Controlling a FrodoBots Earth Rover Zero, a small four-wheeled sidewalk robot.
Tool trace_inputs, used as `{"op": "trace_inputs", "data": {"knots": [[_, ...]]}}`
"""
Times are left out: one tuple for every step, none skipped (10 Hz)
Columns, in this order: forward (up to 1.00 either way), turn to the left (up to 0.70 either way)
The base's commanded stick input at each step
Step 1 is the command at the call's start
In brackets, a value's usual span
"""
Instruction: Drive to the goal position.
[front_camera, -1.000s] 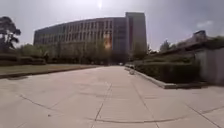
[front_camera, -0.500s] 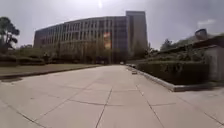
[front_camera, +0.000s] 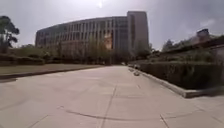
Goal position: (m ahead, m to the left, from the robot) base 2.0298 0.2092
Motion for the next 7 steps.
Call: {"op": "trace_inputs", "data": {"knots": [[0.70,-0.24],[0.70,0.00],[0.70,0.00],[0.70,0.00],[0.70,0.00],[0.70,0.00],[0.70,0.00]]}}
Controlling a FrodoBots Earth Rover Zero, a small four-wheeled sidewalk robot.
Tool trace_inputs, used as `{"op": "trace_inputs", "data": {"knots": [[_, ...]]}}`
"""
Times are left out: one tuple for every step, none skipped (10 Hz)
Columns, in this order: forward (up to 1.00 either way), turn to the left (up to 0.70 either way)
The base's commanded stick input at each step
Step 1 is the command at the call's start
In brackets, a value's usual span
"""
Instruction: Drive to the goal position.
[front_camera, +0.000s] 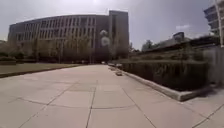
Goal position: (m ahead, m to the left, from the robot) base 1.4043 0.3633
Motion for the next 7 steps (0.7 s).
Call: {"op": "trace_inputs", "data": {"knots": [[0.70,0.00],[0.70,0.00],[0.70,0.00],[0.70,0.00],[0.70,0.00],[0.70,0.00],[0.70,0.00]]}}
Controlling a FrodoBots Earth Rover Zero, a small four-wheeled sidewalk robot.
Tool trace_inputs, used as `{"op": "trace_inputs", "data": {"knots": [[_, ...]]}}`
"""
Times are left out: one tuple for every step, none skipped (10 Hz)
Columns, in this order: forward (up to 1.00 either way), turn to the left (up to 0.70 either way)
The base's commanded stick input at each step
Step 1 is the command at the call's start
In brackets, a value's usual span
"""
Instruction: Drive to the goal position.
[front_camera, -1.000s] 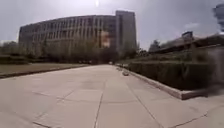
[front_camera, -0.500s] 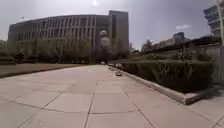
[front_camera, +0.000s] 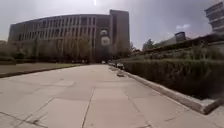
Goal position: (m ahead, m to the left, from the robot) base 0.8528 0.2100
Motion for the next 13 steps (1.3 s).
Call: {"op": "trace_inputs", "data": {"knots": [[0.70,0.00],[0.70,0.00],[0.70,-0.28],[0.70,-0.35],[0.70,-0.35],[0.70,-0.17],[0.70,0.00],[0.70,0.00],[0.70,0.00],[0.70,0.00],[0.70,0.00],[0.70,0.00],[0.70,0.00]]}}
